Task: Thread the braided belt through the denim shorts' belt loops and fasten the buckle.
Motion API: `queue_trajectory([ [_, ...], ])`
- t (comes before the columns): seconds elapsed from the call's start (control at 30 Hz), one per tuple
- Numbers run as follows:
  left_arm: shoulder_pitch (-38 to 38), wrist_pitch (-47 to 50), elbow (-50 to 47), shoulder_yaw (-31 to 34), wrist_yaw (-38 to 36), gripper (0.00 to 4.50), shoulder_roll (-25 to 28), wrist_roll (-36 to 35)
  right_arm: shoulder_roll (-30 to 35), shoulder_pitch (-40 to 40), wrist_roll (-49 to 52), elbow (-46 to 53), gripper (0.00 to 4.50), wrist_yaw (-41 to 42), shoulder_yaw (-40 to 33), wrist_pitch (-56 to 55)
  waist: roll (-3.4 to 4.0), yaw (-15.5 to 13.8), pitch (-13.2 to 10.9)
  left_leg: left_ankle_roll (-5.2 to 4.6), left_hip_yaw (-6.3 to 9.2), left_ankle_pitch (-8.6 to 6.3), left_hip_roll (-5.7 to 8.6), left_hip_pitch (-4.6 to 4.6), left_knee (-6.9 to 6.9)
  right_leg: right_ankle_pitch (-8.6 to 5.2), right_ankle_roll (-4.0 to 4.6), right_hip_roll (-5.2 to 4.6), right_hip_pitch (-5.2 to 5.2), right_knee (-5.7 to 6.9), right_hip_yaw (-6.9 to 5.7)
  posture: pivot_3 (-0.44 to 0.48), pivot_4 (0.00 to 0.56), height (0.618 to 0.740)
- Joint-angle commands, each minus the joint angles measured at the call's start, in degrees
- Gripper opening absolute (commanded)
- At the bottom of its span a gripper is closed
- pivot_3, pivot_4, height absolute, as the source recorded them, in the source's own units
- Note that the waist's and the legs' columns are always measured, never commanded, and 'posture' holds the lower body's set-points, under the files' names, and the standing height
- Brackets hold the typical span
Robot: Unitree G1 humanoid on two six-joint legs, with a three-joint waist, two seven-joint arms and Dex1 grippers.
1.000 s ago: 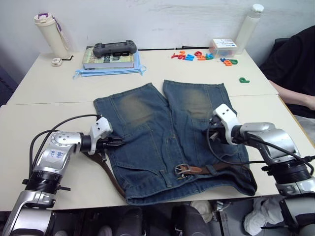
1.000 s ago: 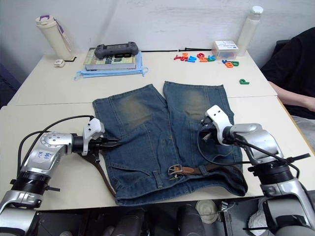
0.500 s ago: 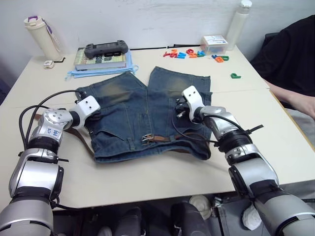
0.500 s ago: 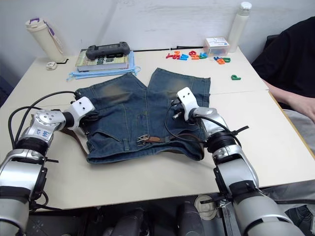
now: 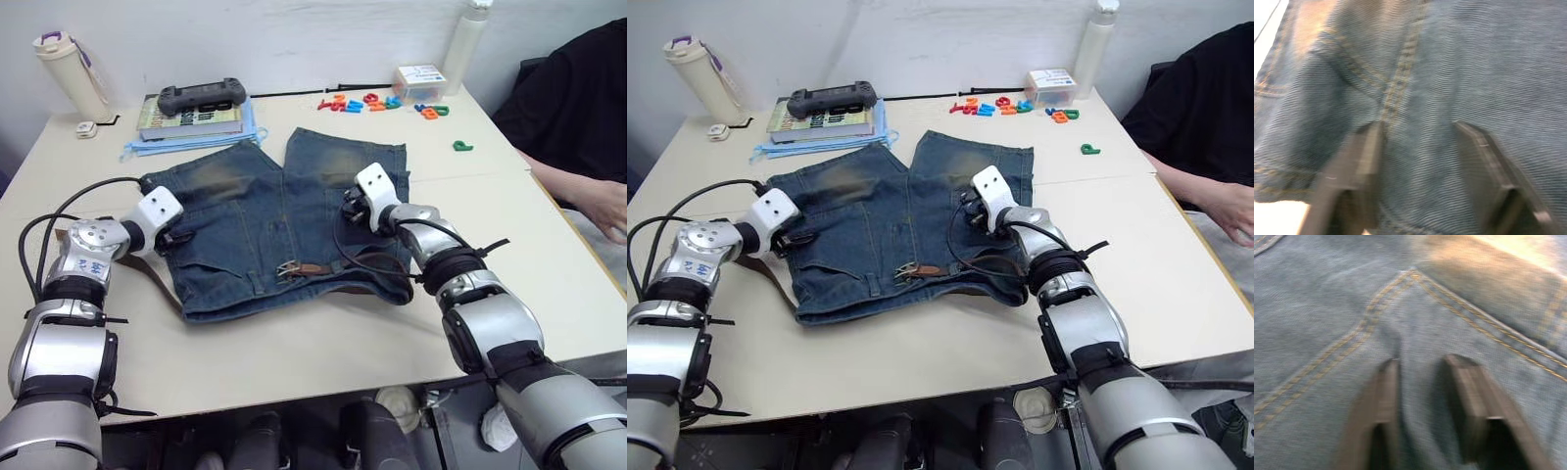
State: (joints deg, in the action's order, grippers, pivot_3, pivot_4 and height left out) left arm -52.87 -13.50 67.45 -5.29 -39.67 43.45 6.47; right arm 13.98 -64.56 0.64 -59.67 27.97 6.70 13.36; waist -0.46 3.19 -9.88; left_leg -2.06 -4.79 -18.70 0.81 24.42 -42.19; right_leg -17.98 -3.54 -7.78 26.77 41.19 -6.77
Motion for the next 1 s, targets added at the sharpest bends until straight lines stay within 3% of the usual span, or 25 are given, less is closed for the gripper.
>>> queue_trajectory([
  [0.03,3.02,3.15,-0.95,3.54,-2.40,4.04,0.17,-3.21,1.93,0.06,2.41,9.88,3.93,0.38,-3.63,1.81,0.00,-0.01,-0.01,-0.03,-0.03,0.00,0.00,0.08,0.00,0.00,0.00,0.00,0.09,0.00,0.00,0.000,0.150,0.667],
  [0.07,3.37,4.08,-3.02,5.19,-3.16,4.04,0.07,-4.98,2.47,1.00,2.78,13.27,4.45,0.30,-4.29,2.78,0.00,-0.04,0.00,-0.07,-0.13,0.01,0.00,0.30,-0.03,0.00,0.00,-0.04,0.34,0.04,0.00,0.000,0.150,0.667],
  [0.1,4.16,5.10,-6.07,6.91,-4.29,4.04,-0.07,-7.00,2.98,2.20,3.26,17.15,4.48,0.21,-5.09,3.99,-0.02,-0.08,-0.02,-0.11,-0.19,0.03,0.01,0.70,-0.14,0.00,0.00,-0.11,0.72,0.22,0.00,0.000,0.150,0.667],
  [0.37,17.08,25.02,-41.12,19.27,-5.48,4.04,-3.14,-24.57,5.02,12.32,5.49,41.82,4.48,-2.75,-9.38,14.91,-0.31,-0.25,-0.26,-0.49,-0.19,-0.14,0.01,1.35,-0.65,0.03,-0.03,-0.18,0.99,0.21,-0.15,0.000,0.150,0.667],
  [0.53,24.41,33.84,-53.30,24.50,-0.42,4.04,-4.91,-29.69,5.27,17.64,6.02,52.00,4.48,-3.20,-8.78,19.10,-0.20,-0.04,-0.32,-0.65,-0.09,-0.21,0.06,1.54,-0.76,0.10,-0.17,-0.20,0.94,-0.24,-0.30,0.000,0.150,0.667],
  [0.57,25.24,34.87,-54.35,24.92,0.54,4.04,-5.17,-29.91,5.18,18.27,6.17,53.21,4.48,-3.27,-8.70,19.88,-0.20,0.35,-0.32,-0.76,0.46,-0.17,0.31,1.57,-0.55,0.12,-0.21,-0.36,0.53,-0.21,-0.79,0.000,0.150,0.667],
  [0.63,26.50,35.93,-55.72,25.25,1.79,4.04,-5.55,-30.16,5.79,19.58,5.39,54.84,4.48,-2.81,-7.40,20.36,-0.18,0.52,-0.35,-0.97,2.19,0.88,1.57,1.65,0.45,0.03,-0.35,-1.62,0.00,-0.38,-2.52,0.000,0.150,0.667],
  [0.73,27.15,37.89,-57.12,26.44,3.62,4.04,-6.34,-31.49,6.63,21.00,4.37,56.02,4.48,-2.63,-6.10,20.57,-0.17,0.26,-0.36,-1.07,4.56,2.43,3.47,1.65,1.93,-0.45,-1.18,-2.98,-0.81,-0.47,-3.75,0.000,0.150,0.667],
  [0.8,27.55,38.18,-57.14,27.41,4.63,4.04,-6.52,-31.83,6.32,21.54,5.21,56.72,4.48,-2.93,-6.59,21.44,-0.13,-0.51,-0.42,-0.96,6.38,3.34,4.71,1.60,2.61,-0.88,-1.93,-2.94,-1.24,-0.62,-3.32,0.000,0.150,0.667],
  [0.87,27.68,38.60,-56.72,29.00,6.37,4.04,-6.92,-32.42,6.45,22.14,5.61,57.64,4.48,-2.78,-6.57,21.93,-0.12,-1.90,-0.43,-0.71,6.45,3.36,4.62,1.69,2.54,-1.02,-2.20,-1.93,-1.27,-0.90,-0.83,0.000,0.150,0.667],
  [0.93,27.47,39.48,-55.66,31.18,8.72,4.04,-7.39,-33.22,6.83,22.80,5.70,58.78,4.48,-2.29,-6.11,22.31,-0.13,-2.78,-0.43,-0.52,6.78,3.34,4.59,1.72,2.53,-0.98,-2.29,-1.70,-1.31,-1.23,0.18,0.000,0.150,0.667],
  [1.0,27.39,40.02,-54.23,32.70,10.66,4.04,-7.47,-33.36,7.05,23.34,5.75,59.71,4.48,-2.12,-6.00,22.68,-0.14,-2.48,-0.44,-0.53,7.49,3.41,4.90,1.79,2.84,-0.98,-2.34,-1.73,-1.68,-1.28,0.22,0.000,0.150,0.667],
])
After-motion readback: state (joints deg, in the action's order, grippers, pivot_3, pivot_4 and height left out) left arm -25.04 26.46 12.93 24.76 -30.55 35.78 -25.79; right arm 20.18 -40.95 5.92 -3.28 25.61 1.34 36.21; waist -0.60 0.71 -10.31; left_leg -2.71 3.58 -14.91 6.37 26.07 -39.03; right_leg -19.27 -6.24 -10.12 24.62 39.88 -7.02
